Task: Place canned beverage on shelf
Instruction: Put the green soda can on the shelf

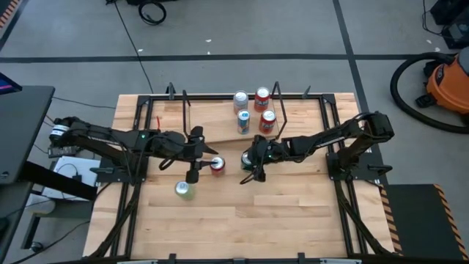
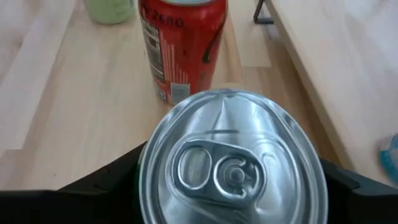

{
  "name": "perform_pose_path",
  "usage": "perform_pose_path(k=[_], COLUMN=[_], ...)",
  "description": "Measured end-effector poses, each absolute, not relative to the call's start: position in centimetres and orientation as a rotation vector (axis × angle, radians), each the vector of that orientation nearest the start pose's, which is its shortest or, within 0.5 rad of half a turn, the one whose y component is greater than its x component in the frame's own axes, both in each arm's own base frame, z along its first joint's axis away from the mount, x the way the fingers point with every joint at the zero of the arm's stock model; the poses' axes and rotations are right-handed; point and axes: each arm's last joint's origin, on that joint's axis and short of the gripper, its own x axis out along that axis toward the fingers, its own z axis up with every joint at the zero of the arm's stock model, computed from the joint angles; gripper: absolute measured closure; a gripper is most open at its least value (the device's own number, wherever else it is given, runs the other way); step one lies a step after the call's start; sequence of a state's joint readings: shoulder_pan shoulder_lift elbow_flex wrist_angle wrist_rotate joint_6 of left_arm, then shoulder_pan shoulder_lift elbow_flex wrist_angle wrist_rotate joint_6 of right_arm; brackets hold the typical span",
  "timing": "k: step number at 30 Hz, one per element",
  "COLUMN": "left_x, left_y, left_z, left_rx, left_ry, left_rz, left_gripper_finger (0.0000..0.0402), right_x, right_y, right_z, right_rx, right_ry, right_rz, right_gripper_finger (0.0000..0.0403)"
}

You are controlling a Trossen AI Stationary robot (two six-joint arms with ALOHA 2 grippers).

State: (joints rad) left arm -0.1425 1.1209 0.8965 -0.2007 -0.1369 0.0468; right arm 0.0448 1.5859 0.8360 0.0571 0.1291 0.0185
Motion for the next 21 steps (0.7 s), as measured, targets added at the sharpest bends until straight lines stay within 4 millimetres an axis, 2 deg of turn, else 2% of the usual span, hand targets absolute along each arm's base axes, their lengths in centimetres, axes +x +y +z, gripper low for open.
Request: perform_pose_path(k=[5,15,21], left_x=[24.5,24.4,24.4], left_y=[-3.1,-3.1,-3.1], left_z=[30.2,30.0,30.0], left_rx=[0.098,0.101,0.102], left_ry=[0.445,0.460,0.462], left_rz=[-0.013,-0.013,-0.013], left_gripper_finger=[0.0242,0.0242,0.0242], right_x=[32.2,32.8,32.8], right_y=[1.4,4.1,4.8], right_z=[19.2,20.9,21.2], right_rx=[-0.134,-0.424,-0.494], right_ry=[0.706,0.669,0.665], right_rz=[-0.055,-0.040,-0.057], right_gripper_finger=[0.0078,0.0081,0.0081])
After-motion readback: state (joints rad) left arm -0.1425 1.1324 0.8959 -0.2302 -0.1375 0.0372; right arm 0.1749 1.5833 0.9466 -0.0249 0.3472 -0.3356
